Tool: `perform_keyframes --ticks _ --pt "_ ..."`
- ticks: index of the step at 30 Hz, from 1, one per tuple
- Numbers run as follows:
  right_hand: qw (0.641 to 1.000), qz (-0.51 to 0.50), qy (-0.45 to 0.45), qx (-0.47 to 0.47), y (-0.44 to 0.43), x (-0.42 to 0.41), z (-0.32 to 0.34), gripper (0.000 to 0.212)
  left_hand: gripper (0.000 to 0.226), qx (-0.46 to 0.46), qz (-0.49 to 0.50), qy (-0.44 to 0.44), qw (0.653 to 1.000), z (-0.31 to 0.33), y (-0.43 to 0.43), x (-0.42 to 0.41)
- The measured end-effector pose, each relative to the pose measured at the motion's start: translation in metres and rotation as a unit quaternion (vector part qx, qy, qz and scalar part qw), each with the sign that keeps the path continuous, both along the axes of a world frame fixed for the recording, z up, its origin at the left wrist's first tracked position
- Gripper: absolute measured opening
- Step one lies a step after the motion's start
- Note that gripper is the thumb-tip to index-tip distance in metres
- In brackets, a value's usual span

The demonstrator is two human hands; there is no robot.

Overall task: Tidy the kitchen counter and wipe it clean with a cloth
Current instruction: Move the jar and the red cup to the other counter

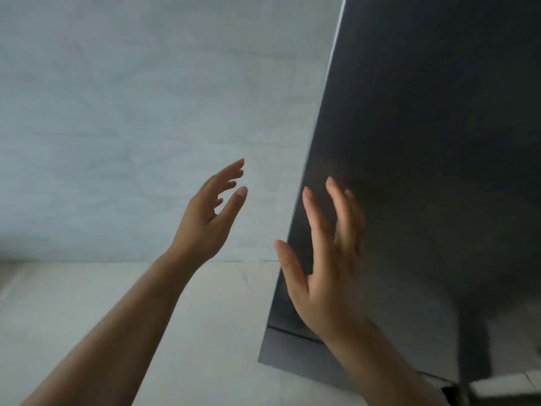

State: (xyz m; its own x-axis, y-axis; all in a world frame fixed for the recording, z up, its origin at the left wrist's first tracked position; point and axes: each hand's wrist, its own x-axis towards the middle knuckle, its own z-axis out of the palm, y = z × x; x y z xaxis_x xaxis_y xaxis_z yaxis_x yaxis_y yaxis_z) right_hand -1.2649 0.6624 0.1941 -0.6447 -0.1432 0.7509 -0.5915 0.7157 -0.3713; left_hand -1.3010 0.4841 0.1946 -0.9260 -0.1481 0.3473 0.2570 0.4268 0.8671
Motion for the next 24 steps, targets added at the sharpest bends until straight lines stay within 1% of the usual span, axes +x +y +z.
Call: perform_keyframes --ticks 2,4,7,10,12,16,18,24 --pt "0.995 0.071 -0.065 -0.021 -0.02 0.013 -0.019 0.054 0.038 0.022 0.038 -0.028 0.999 -0.016 -0.016 0.031" --pt "0.978 0.135 -0.15 -0.044 -0.04 0.026 -0.037 0.053 0.035 0.057 0.079 -0.059 0.994 -0.035 -0.033 0.069" --pt "0.933 0.203 -0.292 -0.057 -0.064 0.047 -0.06 0.053 0.035 0.081 0.132 -0.11 0.982 -0.064 -0.055 0.131" --pt "0.885 0.276 -0.375 -0.019 -0.095 0.071 -0.084 0.047 0.036 0.097 0.18 -0.197 0.959 -0.097 -0.082 0.202" --pt "0.857 0.312 -0.409 0.018 -0.118 0.086 -0.095 0.046 0.036 0.122 0.211 -0.236 0.941 -0.112 -0.099 0.246" --pt "0.809 0.371 -0.447 0.089 -0.178 0.111 -0.11 0.048 0.037 0.156 0.277 -0.274 0.907 -0.127 -0.14 0.312" --pt "0.789 0.4 -0.451 0.12 -0.218 0.123 -0.116 0.049 0.038 0.167 0.311 -0.277 0.894 -0.131 -0.166 0.337" --pt "0.73 0.489 -0.447 0.169 -0.347 0.169 -0.123 0.046 0.033 0.166 0.426 -0.257 0.852 -0.133 -0.241 0.411"
